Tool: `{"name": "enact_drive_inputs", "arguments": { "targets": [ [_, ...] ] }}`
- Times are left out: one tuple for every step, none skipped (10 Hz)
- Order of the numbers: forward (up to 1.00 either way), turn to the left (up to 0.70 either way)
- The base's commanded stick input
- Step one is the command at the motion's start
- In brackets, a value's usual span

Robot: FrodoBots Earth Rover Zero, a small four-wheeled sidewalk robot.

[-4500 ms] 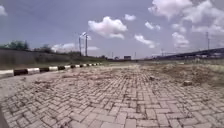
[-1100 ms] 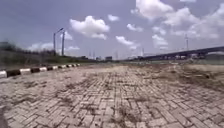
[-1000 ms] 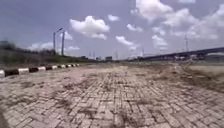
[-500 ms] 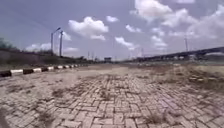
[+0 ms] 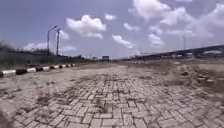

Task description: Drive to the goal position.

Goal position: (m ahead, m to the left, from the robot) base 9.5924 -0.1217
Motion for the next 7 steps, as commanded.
{"name": "enact_drive_inputs", "arguments": {
  "targets": [
    [1.0, 0.0],
    [1.0, 0.0],
    [1.0, 0.0],
    [1.0, 0.0],
    [1.0, 0.0],
    [1.0, 0.0],
    [1.0, 0.0]
  ]
}}
